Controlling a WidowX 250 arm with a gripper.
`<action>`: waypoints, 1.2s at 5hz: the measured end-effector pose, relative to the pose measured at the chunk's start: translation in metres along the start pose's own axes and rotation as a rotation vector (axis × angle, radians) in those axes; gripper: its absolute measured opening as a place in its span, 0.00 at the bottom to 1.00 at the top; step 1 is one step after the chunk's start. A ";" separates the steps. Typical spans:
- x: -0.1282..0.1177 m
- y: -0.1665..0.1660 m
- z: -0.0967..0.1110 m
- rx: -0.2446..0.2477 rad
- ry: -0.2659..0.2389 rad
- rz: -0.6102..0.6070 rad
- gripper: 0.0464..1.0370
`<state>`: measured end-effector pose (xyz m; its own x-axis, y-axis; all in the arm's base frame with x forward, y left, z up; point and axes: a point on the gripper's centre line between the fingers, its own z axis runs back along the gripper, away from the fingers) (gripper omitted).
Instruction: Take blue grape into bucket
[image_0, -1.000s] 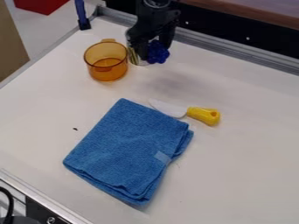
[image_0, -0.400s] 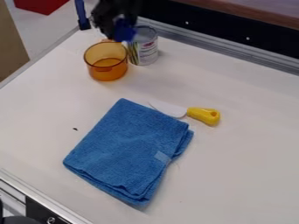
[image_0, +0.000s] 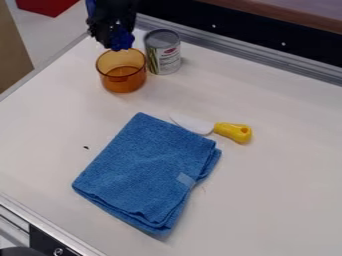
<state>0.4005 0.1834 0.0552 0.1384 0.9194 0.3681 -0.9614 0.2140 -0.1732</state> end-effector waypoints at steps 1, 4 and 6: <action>-0.002 0.001 -0.006 -0.014 -0.029 -0.009 0.76; -0.005 0.004 -0.003 0.014 0.023 0.020 0.96; -0.015 0.013 0.008 0.002 0.062 -0.014 0.96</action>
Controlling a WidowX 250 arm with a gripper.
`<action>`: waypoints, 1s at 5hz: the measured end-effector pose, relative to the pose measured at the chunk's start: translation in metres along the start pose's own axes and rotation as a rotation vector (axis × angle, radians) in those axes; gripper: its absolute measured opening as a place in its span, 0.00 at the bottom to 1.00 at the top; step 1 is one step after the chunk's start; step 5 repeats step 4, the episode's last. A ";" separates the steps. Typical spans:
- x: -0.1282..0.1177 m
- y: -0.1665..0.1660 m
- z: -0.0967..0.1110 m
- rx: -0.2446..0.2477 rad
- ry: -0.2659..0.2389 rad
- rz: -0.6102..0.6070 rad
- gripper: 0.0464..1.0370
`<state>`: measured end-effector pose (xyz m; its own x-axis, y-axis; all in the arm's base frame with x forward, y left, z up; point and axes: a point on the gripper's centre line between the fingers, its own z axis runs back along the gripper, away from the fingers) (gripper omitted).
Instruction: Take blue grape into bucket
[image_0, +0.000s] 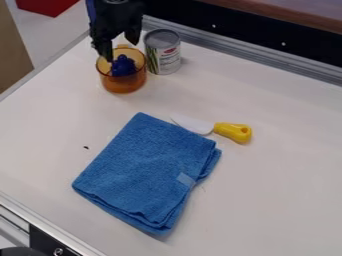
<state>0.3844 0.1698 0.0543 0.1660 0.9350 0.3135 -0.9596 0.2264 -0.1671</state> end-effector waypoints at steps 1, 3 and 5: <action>-0.022 0.008 0.007 -0.016 -0.008 -0.087 0.96; -0.083 0.021 0.022 -0.017 0.070 -0.318 0.96; -0.127 0.024 0.027 -0.038 0.103 -0.435 0.96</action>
